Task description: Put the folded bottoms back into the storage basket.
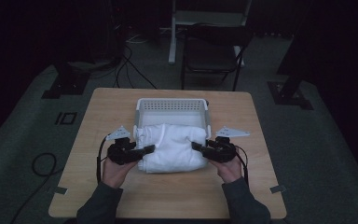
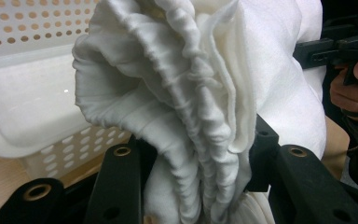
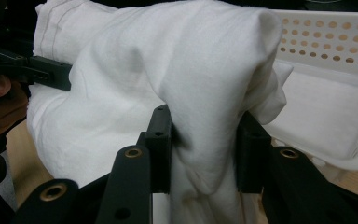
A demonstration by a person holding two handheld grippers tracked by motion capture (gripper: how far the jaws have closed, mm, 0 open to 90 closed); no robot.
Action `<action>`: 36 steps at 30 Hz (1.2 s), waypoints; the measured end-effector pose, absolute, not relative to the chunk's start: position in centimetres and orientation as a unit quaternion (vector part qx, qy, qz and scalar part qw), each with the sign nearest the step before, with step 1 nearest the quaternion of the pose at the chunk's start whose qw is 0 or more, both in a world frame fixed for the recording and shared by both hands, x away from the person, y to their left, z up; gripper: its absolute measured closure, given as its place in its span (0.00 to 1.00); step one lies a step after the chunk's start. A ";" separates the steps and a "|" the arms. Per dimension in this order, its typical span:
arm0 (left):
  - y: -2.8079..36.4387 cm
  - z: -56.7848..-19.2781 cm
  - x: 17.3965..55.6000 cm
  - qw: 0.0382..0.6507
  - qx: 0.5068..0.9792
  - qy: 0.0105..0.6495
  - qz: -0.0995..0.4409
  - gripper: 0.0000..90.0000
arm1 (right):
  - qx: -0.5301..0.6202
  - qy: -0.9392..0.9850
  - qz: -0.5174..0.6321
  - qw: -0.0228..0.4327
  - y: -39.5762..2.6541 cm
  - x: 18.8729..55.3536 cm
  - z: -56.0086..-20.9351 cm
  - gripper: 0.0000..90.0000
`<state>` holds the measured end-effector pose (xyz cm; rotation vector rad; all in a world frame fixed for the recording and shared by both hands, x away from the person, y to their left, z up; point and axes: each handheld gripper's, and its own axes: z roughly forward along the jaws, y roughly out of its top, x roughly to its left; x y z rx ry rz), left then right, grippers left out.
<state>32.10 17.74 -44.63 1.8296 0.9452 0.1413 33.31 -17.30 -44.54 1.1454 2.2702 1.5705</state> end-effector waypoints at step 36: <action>17.8 -43.0 34.5 0.524 0.749 0.401 0.056 0.66 | 0.383 0.753 0.526 0.098 -16.9 35.6 -42.0 0.72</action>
